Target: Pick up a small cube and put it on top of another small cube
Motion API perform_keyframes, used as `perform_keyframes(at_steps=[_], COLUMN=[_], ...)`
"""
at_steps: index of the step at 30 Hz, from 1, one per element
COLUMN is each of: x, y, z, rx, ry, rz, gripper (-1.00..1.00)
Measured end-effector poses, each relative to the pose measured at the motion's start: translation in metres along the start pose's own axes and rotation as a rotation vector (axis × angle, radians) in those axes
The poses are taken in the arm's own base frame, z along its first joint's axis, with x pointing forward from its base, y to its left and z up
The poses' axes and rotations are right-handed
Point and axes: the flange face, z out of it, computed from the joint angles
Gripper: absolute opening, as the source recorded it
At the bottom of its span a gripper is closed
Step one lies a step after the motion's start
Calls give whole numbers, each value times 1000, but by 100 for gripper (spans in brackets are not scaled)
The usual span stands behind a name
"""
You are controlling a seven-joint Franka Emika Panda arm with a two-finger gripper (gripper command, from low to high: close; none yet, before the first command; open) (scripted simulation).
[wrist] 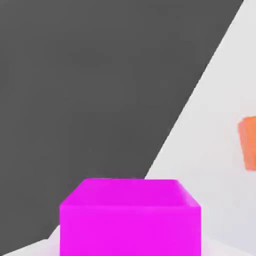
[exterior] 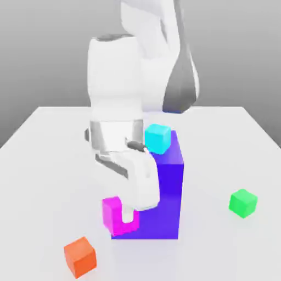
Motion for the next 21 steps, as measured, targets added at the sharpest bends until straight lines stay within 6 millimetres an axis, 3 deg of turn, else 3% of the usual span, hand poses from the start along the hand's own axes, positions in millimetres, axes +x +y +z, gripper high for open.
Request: perform_keyframes(at_steps=[1, 3, 6, 9, 11, 13, 19, 20, 21], x=[-28, -61, -142, -206, -234, -240, -234, -233, -233], y=[5, 14, 48, 104, 148, 189, 214, 218, 218], z=[1, 2, 1, 3, 5, 16, 70, 77, 77], rx=[-13, -27, -63, -124, -176, -247, -274, -275, -275], ry=[-15, -34, -80, -113, -125, -115, -106, -107, -107], rz=[-99, -222, -545, -863, -1061, -1198, -1234, -1236, -1236], gripper=[-100, -100, -100, -100, -100, -100, -100, 100, 100])
